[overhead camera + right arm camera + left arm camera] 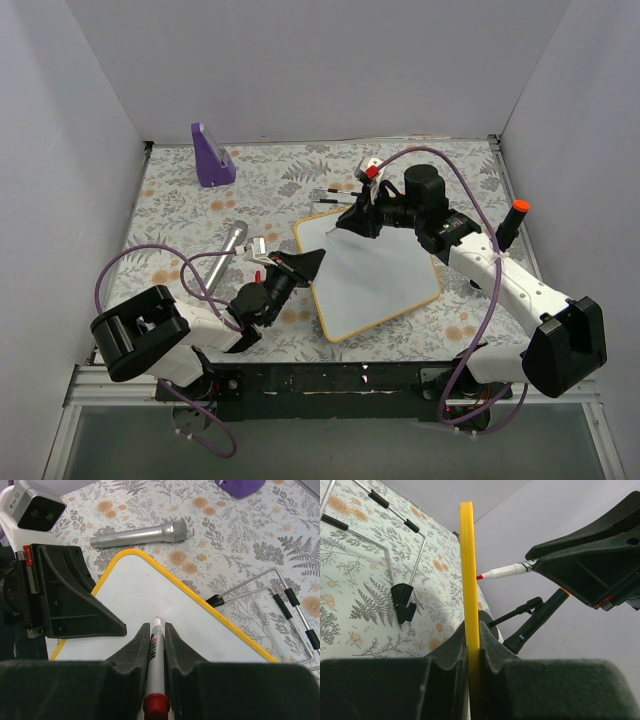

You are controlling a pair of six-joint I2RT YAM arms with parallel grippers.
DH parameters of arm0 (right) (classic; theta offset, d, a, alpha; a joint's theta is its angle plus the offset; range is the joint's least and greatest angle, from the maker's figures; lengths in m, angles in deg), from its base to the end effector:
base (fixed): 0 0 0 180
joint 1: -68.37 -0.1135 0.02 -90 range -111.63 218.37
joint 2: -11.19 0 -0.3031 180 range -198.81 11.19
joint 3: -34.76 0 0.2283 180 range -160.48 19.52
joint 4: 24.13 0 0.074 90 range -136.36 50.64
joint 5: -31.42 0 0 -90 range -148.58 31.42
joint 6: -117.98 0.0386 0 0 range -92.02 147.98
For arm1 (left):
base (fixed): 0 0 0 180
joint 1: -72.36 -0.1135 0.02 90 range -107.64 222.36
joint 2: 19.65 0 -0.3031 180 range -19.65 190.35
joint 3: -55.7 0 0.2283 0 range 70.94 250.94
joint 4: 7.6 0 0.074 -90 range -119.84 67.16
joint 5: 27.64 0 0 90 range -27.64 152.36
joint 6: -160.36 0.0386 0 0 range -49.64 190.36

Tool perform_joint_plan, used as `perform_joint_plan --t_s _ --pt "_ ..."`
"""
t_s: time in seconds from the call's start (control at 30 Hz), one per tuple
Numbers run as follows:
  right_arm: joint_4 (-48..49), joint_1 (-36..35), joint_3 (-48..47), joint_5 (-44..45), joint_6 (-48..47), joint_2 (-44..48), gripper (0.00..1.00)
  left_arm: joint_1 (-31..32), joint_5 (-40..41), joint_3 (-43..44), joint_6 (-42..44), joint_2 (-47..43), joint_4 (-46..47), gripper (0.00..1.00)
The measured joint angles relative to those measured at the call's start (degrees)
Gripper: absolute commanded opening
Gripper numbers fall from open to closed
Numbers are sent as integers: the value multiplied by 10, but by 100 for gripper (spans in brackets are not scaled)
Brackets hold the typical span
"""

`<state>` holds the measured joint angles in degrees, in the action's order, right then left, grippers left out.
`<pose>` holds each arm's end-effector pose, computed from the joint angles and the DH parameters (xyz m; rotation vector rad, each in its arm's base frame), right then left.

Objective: Write a sentence on the whiteboard
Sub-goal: Write on the whiteboard with the whiteboard marker without the cap.

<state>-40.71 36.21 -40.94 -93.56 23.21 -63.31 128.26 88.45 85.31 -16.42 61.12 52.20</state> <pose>0.2160 0.1620 0.3823 -0.9967 1.5971 0.8907 0.1385 -0.1743 0.2512 -0.8547 1.4495 -1.6705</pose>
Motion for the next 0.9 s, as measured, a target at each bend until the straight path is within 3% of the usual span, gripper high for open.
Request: perform_joint_plan --t_s 0.9 --pt "-1 0 24 -10 -5 9 1 0 4 0 -9 0 -7 0"
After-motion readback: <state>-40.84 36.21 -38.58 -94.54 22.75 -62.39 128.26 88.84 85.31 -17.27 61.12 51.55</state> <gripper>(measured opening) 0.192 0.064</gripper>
